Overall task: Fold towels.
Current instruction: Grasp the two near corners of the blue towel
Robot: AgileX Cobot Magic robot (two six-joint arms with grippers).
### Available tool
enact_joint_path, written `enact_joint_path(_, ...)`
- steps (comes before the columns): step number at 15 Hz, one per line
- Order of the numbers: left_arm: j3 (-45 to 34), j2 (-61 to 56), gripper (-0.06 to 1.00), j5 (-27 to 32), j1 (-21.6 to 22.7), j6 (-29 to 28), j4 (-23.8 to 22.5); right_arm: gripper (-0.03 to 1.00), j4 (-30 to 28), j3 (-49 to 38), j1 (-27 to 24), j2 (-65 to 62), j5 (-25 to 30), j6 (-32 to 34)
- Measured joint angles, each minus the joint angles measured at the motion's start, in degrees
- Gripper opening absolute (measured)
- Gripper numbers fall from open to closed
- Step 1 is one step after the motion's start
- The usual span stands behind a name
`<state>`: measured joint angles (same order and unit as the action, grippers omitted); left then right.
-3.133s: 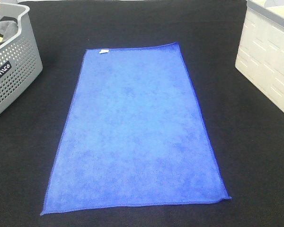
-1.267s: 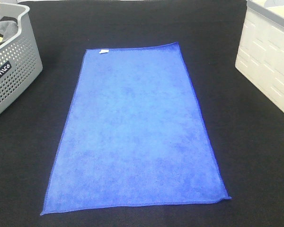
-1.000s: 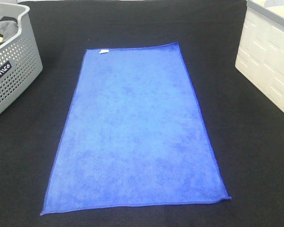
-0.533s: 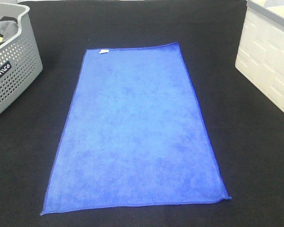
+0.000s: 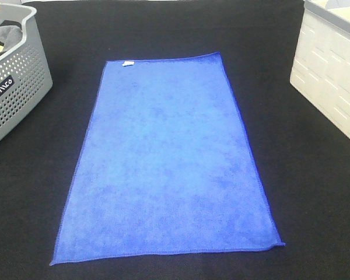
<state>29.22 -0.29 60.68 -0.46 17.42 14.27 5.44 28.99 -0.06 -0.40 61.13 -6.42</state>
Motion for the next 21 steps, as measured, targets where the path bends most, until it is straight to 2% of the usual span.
enact_joint_path(7, 0.0, 0.0, 0.77, -0.5, 0.0, -1.3, -0.2, 0.85, -0.4, 0.0, 0.0, 0.0, -0.1, 0.0)
enact_joint_path(9, 0.5, 1.0, 0.77, -8.1, 0.0, -6.6, 1.1, 0.85, -0.4, 1.1, 0.0, 2.1, -3.2, 0.0)
enact_joint_path(12, 0.5, 8.4, 0.77, -19.2, 0.0, -12.3, 2.5, 0.84, 0.0, 2.0, 0.0, 11.6, -6.9, 0.5)
enact_joint_path(17, 0.5, 30.0, 0.75, -21.4, 0.0, -14.4, 12.4, 0.82, 6.8, 3.8, 0.0, 36.3, -8.1, 3.8)
enact_joint_path(20, 0.5, 39.1, 0.75, -21.5, 0.0, -14.4, 15.9, 0.82, 9.5, 5.2, 0.0, 46.8, -8.5, 3.3)
enact_joint_path(21, 0.5, 45.4, 0.75, -21.7, 0.0, -12.3, 18.3, 0.82, 12.3, 5.8, 0.0, 54.0, -9.0, 0.7)
